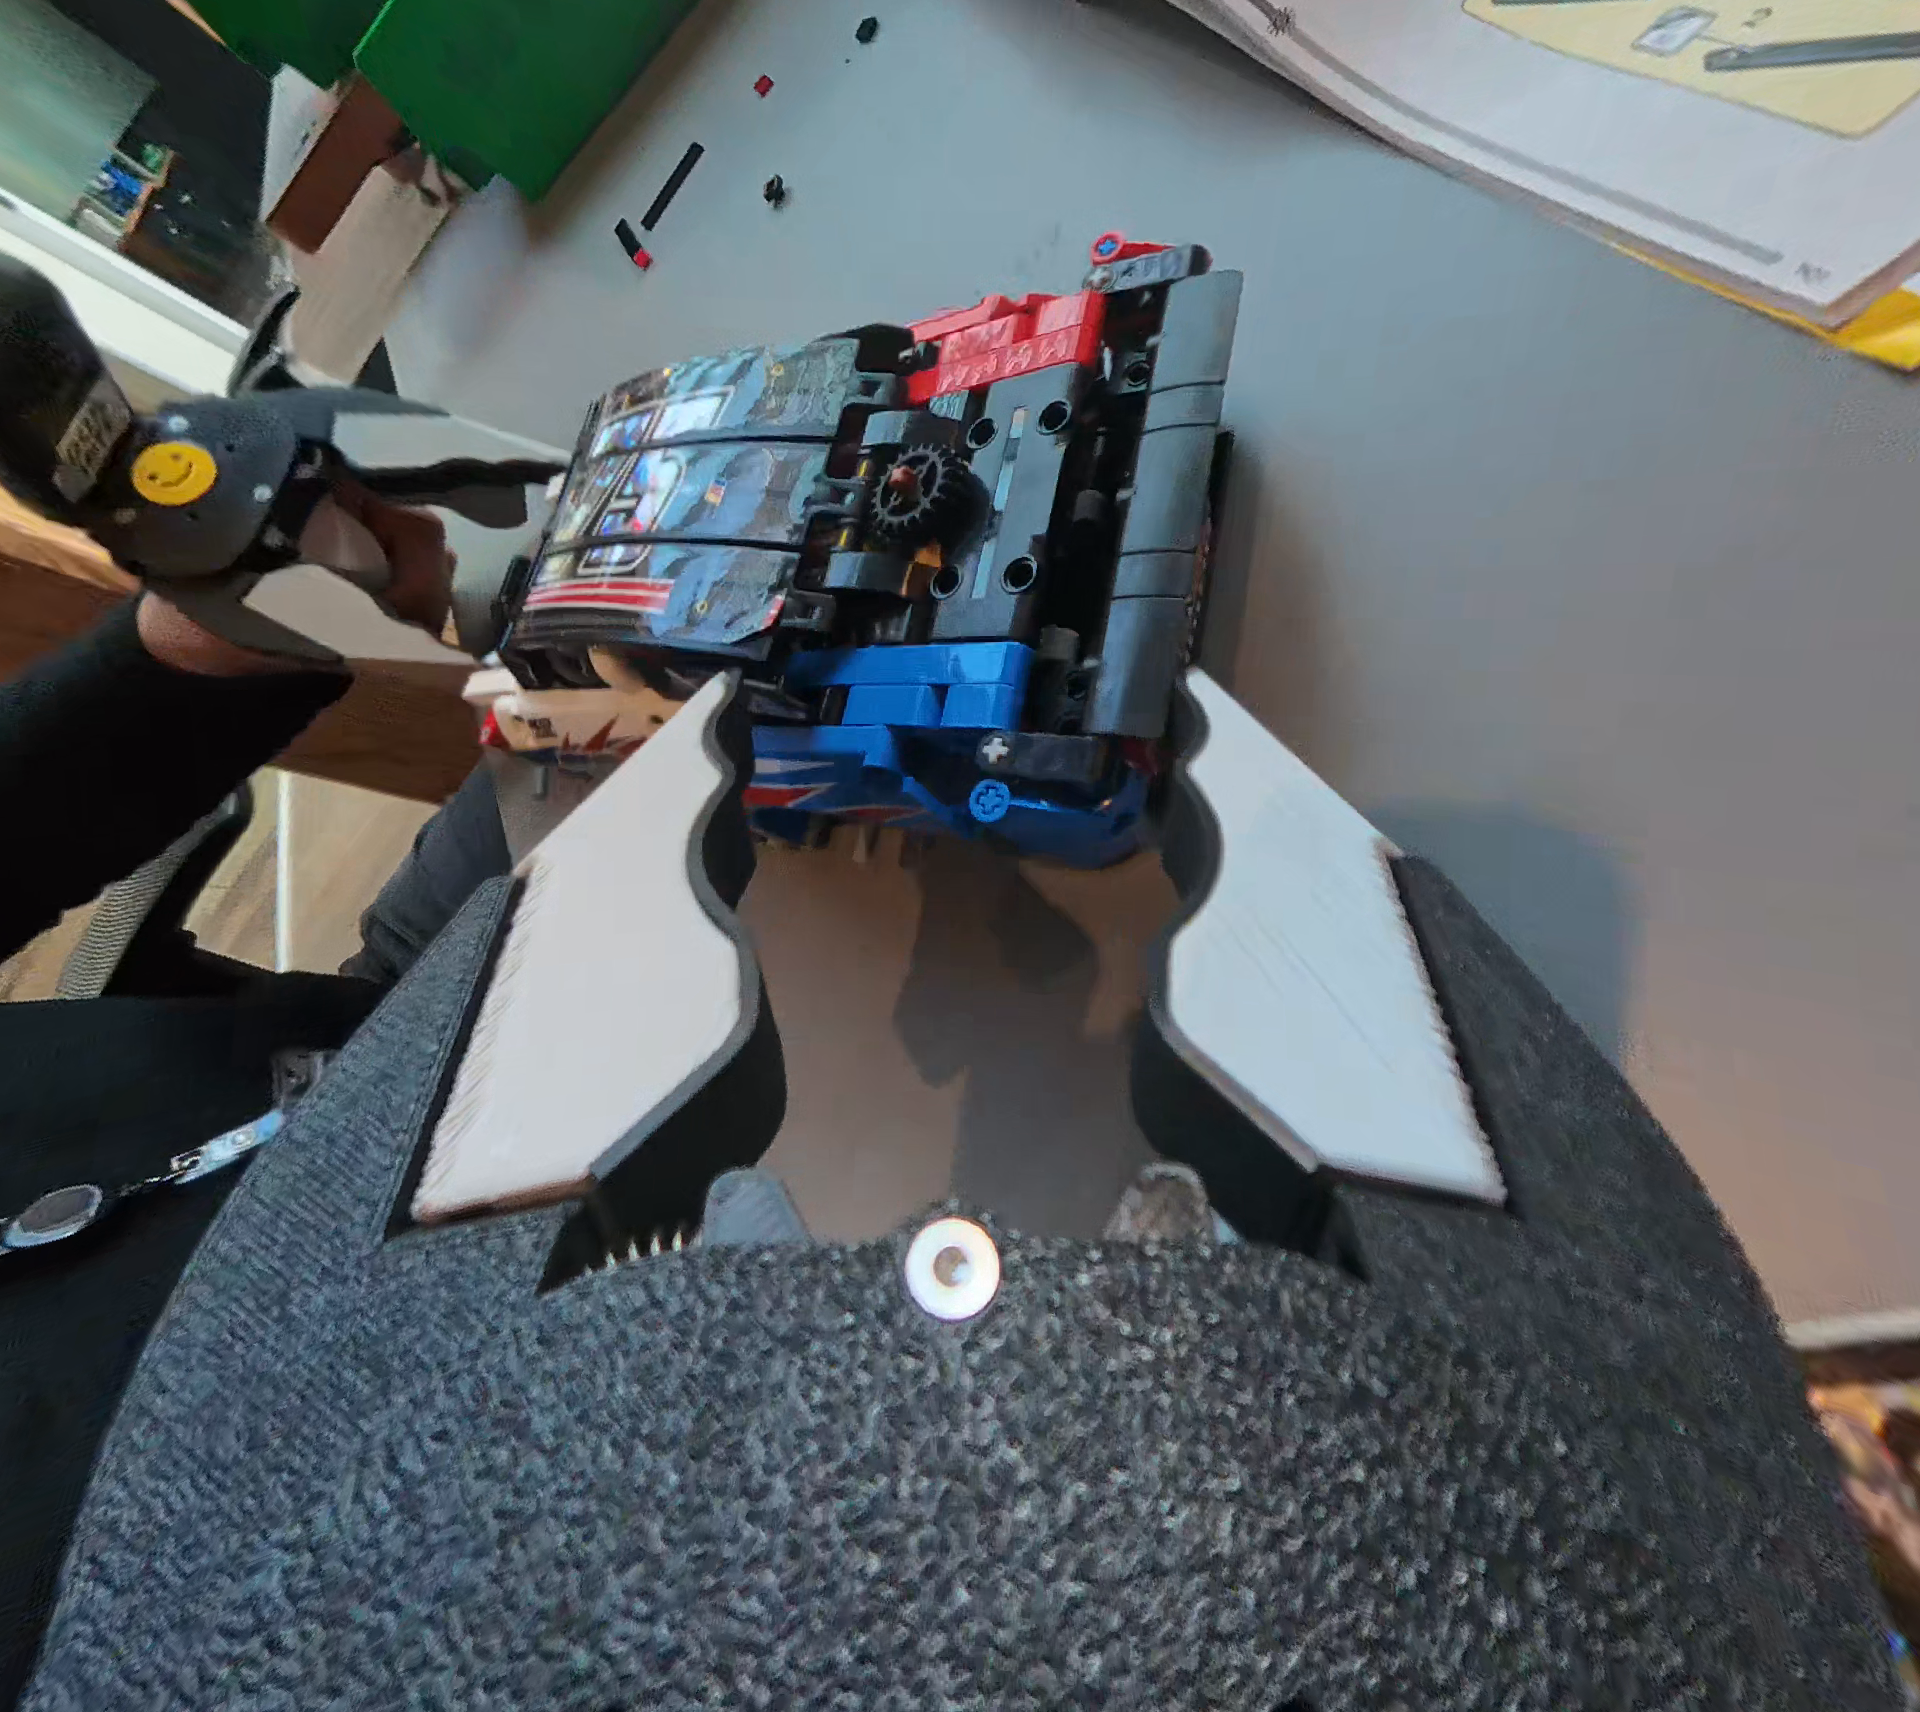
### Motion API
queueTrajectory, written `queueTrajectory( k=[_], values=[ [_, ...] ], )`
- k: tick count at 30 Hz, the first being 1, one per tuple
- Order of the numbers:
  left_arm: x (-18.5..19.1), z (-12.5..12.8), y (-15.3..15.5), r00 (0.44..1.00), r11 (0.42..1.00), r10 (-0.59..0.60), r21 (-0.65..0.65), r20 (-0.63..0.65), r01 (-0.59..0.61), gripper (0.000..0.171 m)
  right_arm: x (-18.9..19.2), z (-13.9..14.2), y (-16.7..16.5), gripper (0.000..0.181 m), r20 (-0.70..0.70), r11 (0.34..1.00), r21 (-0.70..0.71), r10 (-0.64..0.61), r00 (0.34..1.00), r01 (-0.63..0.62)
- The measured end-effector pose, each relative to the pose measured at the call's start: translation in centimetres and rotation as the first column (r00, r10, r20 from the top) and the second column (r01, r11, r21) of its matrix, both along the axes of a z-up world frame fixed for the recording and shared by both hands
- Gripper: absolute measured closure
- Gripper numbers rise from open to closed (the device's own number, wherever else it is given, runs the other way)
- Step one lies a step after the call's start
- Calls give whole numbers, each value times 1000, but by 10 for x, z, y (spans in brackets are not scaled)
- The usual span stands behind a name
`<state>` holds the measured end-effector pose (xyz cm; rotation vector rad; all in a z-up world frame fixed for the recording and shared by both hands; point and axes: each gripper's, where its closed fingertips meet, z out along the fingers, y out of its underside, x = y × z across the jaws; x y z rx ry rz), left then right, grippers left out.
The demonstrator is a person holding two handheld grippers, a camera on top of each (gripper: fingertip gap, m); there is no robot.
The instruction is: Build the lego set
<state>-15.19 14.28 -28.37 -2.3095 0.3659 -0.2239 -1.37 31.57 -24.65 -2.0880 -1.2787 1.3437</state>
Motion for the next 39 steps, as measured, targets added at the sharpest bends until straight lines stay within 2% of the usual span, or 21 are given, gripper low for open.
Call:
queueTrajectory(
  k=[3,6,8,10,13,16,18,21,23,24,27,29,32,36,39],
  values=[
    [-33,1,11,997,997,78,-2,-18,-78,82,20,-3,-18,105,33,997,65,-35,999,33],
    [-67,11,24,982,981,187,58,-32,-185,89,33,-2,-49,102,28,996,85,-18,999,15],
    [-84,18,22,966,964,258,63,-1,-258,91,38,-2,-70,98,25,994,107,1,1000,-4],
    [-93,30,13,957,953,287,96,34,-288,92,45,-5,-74,96,49,986,163,-53,997,44],
    [-99,44,-14,949,943,304,114,82,-312,93,64,2,-73,108,55,966,230,-136,989,120],
    [-90,54,-52,947,944,289,123,140,-307,91,81,33,-80,110,-65,946,251,-194,979,204],
    [-75,54,-79,955,955,247,128,163,-268,91,95,54,-87,103,-165,919,282,-236,958,275],
    [-65,49,-110,966,957,226,156,127,-244,84,112,78,-99,101,-334,863,311,-292,896,397],
    [-61,45,-121,969,955,222,178,112,-239,85,117,78,-112,85,-389,845,333,-281,877,418],
    [-58,45,-123,971,952,212,200,109,-231,92,122,72,-111,86,-376,819,368,-302,876,441],
    [-48,49,-119,985,942,148,290,88,-168,113,131,57,-101,82,-319,748,467,-354,879,471],
    [-47,47,-112,989,945,134,295,59,-145,113,134,55,-95,82,-297,730,474,-393,870,492],
    [-49,44,-100,991,958,105,258,88,-125,117,136,56,-84,82,-306,709,489,-407,861,509],
    [-75,39,-78,985,970,137,189,108,-156,118,133,57,-53,85,-312,694,472,-445,839,544],
    [-115,37,-55,988,981,152,123,-26,-147,112,126,60,-29,90,-324,689,465,-451,831,556]
  ],
)
